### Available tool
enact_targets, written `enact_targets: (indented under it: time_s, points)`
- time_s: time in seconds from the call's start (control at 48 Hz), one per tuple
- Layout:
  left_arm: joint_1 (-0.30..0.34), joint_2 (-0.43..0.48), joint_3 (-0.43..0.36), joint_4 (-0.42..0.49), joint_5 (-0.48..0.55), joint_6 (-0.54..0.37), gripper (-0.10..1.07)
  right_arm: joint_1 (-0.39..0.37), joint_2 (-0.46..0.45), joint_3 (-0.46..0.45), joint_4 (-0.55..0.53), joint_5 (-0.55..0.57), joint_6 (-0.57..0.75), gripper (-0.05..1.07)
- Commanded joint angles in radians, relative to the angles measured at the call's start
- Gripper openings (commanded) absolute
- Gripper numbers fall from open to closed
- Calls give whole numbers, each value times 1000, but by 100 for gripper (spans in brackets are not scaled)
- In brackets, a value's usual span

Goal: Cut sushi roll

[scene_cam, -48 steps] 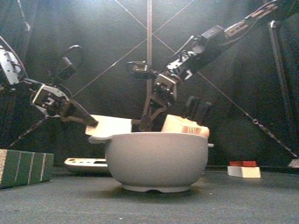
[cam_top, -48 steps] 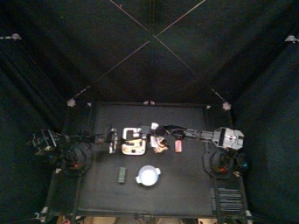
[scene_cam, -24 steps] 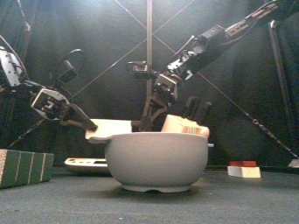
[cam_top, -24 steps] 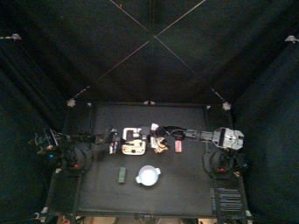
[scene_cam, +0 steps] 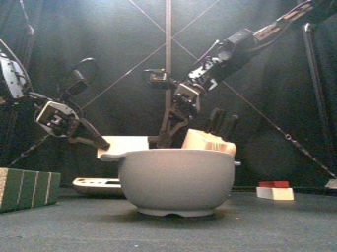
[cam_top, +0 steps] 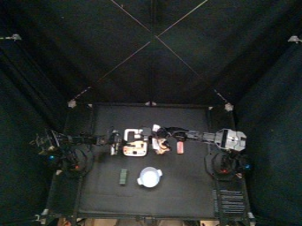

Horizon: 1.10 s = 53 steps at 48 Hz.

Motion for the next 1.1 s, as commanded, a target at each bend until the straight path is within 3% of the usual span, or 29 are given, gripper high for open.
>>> enact_targets:
  time_s: [0.0, 0.812, 1.083]
  points:
    - [-26, 3, -35, -2, -8, 3, 15, -3, -44, -18, 3, -20, 3, 41]
    - [-18, 132, -91, -2, -8, 3, 15, -3, 12, -18, 6, -15, 5, 41]
    - [-8, 137, -92, -5, -8, 2, 15, -3, 37, -28, 8, -15, 5, 41]
